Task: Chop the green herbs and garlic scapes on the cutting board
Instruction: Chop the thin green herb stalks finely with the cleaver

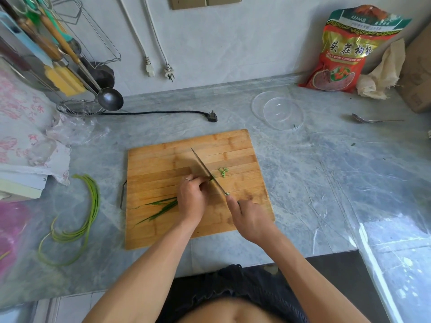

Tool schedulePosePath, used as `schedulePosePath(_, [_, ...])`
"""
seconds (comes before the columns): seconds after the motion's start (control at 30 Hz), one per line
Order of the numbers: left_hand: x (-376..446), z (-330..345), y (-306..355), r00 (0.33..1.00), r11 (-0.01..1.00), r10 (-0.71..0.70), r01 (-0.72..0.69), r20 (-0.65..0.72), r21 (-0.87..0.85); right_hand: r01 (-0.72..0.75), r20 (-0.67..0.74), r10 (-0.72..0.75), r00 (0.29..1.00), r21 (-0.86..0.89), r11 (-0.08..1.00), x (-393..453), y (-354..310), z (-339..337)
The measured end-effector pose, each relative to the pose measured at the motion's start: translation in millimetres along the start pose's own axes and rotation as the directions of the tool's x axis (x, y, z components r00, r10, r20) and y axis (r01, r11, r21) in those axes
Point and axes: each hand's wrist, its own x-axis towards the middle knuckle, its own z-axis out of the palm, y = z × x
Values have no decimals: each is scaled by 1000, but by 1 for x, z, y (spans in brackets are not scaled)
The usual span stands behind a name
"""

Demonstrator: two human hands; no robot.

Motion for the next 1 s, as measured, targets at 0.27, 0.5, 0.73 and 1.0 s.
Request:
schedulePosePath(0.27, [4,-1,-6,999,1000,21,-22,37,21,-39,-65,36,997,-48,998,-6,-5,14])
schedulePosePath(0.5, [9,4,-17,999,997,-2,-2,50,71,-62,-113,51,992,-92,994,-2,-7,23])
schedulePosePath(0.73, [8,3,-18,998,998,6,-10,60,68,-50,-133,39,990,-80,996,4,-12,31])
schedulePosePath(1.0, [7,1,-18,999,996,27,-30,46,78,-54,-102,48,994,-53,997,9,-21,29])
